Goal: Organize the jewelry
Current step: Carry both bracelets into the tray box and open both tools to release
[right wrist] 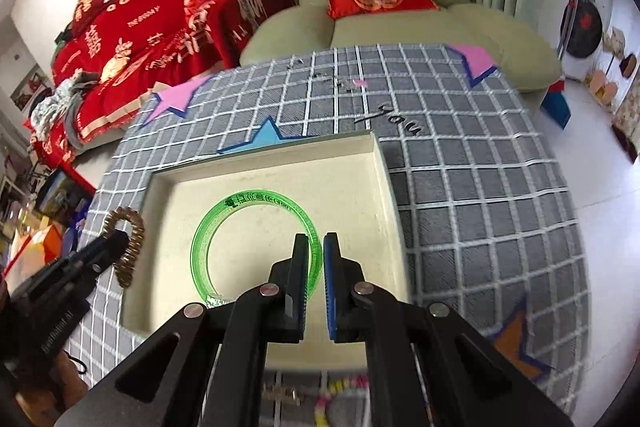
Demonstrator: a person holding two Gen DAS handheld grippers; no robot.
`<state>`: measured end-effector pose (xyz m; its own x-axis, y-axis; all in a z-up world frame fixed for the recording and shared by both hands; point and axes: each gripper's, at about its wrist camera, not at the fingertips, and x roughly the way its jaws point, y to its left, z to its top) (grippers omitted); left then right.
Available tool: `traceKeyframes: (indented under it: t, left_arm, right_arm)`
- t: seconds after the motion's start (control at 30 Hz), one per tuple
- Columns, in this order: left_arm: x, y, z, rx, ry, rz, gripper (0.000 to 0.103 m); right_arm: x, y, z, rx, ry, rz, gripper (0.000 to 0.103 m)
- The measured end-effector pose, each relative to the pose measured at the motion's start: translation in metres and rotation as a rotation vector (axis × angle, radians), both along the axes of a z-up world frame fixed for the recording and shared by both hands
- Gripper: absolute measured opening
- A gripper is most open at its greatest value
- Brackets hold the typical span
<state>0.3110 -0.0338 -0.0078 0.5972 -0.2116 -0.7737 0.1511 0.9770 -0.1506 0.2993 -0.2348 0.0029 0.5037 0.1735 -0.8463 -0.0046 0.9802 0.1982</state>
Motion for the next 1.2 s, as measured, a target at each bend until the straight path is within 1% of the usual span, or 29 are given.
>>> traceKeyframes:
  t: [0.13,0.3,0.4,0.53,0.67,0.77,0.8,0.83,0.87,0.9,1.07,1.13,1.17,1.2]
  left_arm:
    - [0.024,-0.011,-0.027,0.052,0.027,-0.007,0.022]
    - [0.028,-0.022,-0.047,0.108,0.046,-0.017,0.022]
    - [0.027,-0.026,-0.053,0.138,0.039,-0.02,0.022]
    - [0.029,-0.028,-0.059,0.156,0.058,-0.016,0.022]
    - [0.027,-0.033,-0.059,0.194,0.056,-0.01,0.022]
    - [0.027,-0.033,-0.058,0.189,0.061,-0.001,0.022]
    - [0.026,-0.033,-0.057,0.179,0.062,0.002,0.022]
    - [0.026,-0.032,-0.056,0.173,0.06,0.005,0.022]
    - [0.025,-0.032,-0.055,0.171,0.057,0.007,0.022]
    - [0.024,-0.032,-0.054,0.172,0.053,0.005,0.022]
    - [0.019,-0.037,-0.047,0.182,0.027,-0.012,0.022]
    - [0.017,-0.038,-0.043,0.18,0.004,-0.01,0.022]
    - [0.016,-0.038,-0.041,0.18,-0.005,-0.007,0.04]
    - [0.016,-0.039,-0.039,0.186,-0.016,0.0,0.067]
  right_arm:
    - [0.02,0.003,-0.028,-0.006,0.027,-0.017,0.008]
    - [0.031,0.007,-0.052,-0.028,0.053,-0.017,0.008]
    - [0.032,0.009,-0.057,-0.047,0.053,-0.012,0.008]
    - [0.032,0.009,-0.061,-0.048,0.056,-0.014,0.009]
    - [0.034,0.007,-0.064,-0.039,0.068,-0.016,0.009]
    - [0.034,0.008,-0.068,-0.027,0.081,-0.013,0.011]
    - [0.033,0.007,-0.067,-0.019,0.075,-0.016,0.015]
    - [0.033,0.005,-0.067,-0.01,0.076,-0.019,0.032]
    - [0.032,0.003,-0.066,0.007,0.074,-0.024,0.056]
    - [0.031,0.001,-0.063,0.026,0.065,-0.029,0.064]
    - [0.022,-0.01,-0.04,0.084,-0.005,-0.053,0.065]
    - [0.017,-0.018,-0.03,0.125,-0.034,-0.08,0.065]
    - [0.015,-0.021,-0.027,0.141,-0.04,-0.091,0.065]
    - [0.013,-0.024,-0.024,0.157,-0.043,-0.1,0.065]
